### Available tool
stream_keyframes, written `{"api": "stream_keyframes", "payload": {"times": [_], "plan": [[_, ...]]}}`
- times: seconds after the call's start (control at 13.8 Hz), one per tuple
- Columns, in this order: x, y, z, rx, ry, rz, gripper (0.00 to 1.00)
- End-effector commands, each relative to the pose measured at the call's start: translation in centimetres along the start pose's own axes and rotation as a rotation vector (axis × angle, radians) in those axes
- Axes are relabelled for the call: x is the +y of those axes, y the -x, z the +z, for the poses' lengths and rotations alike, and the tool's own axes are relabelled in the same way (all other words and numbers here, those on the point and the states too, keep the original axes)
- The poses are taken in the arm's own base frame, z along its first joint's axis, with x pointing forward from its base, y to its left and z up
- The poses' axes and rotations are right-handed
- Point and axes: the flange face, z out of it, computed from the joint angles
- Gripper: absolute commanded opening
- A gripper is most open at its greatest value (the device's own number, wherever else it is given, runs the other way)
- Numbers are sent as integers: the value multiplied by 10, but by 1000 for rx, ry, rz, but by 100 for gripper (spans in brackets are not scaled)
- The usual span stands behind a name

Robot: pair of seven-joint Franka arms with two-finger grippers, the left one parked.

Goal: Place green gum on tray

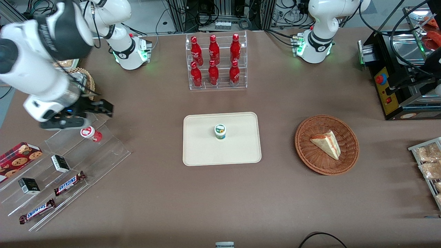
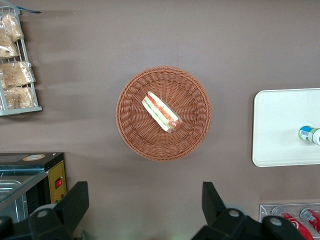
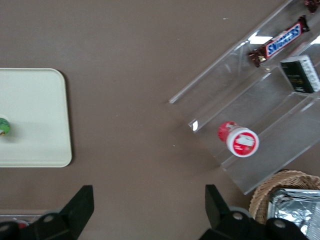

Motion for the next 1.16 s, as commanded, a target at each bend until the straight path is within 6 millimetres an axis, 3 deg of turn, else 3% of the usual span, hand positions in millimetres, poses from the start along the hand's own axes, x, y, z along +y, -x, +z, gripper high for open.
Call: {"api": "stream_keyframes", "payload": {"times": [0.0,0.15,0.51,0.73,1.09], "plan": [[32,1,-25,0,-17,43,99],[60,-3,-36,21,-27,94,99],[86,-13,-53,65,-35,127,99],[88,-24,-65,88,-51,126,99],[103,-26,-60,81,-46,138,99]]}}
